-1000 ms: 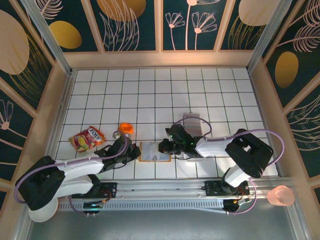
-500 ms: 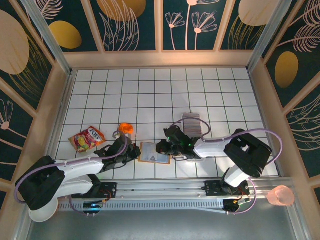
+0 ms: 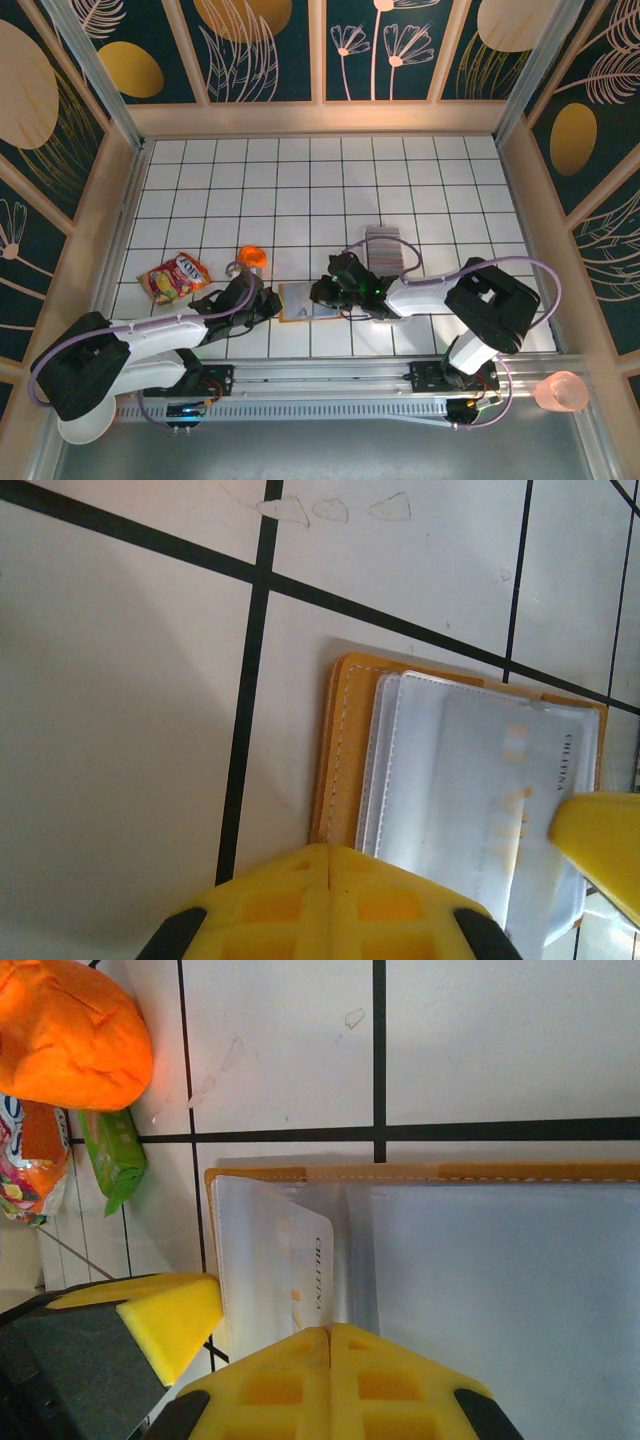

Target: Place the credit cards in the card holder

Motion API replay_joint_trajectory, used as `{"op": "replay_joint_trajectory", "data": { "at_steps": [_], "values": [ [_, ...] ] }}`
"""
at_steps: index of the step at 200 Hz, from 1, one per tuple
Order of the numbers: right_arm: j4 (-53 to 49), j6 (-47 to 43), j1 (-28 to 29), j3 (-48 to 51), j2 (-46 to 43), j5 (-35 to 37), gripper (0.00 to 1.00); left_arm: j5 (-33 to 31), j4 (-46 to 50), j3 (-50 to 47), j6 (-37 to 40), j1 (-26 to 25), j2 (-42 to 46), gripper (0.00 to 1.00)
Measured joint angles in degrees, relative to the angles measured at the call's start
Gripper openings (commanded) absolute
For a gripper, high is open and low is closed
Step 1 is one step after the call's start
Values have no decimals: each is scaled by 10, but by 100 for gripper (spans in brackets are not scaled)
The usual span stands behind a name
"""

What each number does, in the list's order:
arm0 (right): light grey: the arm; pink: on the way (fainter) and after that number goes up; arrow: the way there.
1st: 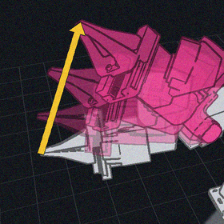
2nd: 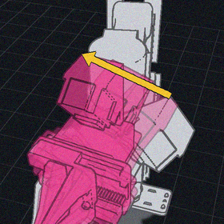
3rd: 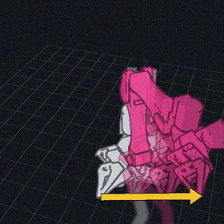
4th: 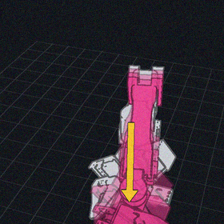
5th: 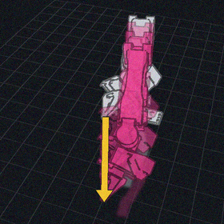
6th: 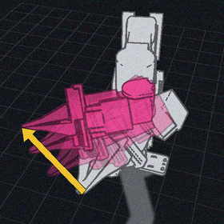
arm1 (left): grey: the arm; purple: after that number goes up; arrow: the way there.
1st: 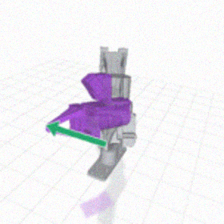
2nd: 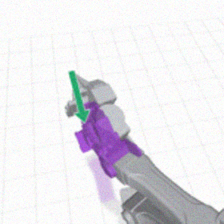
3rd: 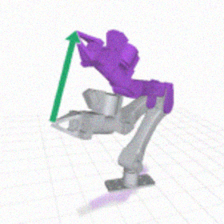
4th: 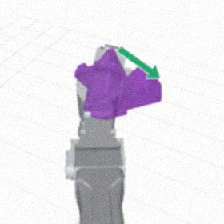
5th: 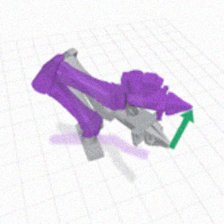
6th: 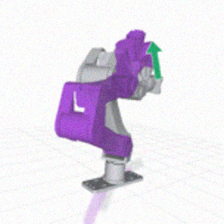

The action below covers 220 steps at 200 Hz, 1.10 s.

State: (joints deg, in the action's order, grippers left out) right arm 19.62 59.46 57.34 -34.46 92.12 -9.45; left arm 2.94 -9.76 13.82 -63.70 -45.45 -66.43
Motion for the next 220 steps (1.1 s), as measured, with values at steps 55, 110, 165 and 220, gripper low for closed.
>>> {"op": "replay_joint_trajectory", "data": {
  "at_steps": [55,110,165,220],
  "values": [
    [-5,-21,12,-35,20,-6,0,-4,0,0,0,0,0,0],
    [-61,-45,13,-63,28,-2,16,-6,1,0,0,0,1,0],
    [-181,-74,18,-86,-17,42,40,-6,2,-3,0,0,11,0],
    [-285,-79,35,-93,-78,96,35,-6,2,-3,0,0,16,0]
  ]
}}
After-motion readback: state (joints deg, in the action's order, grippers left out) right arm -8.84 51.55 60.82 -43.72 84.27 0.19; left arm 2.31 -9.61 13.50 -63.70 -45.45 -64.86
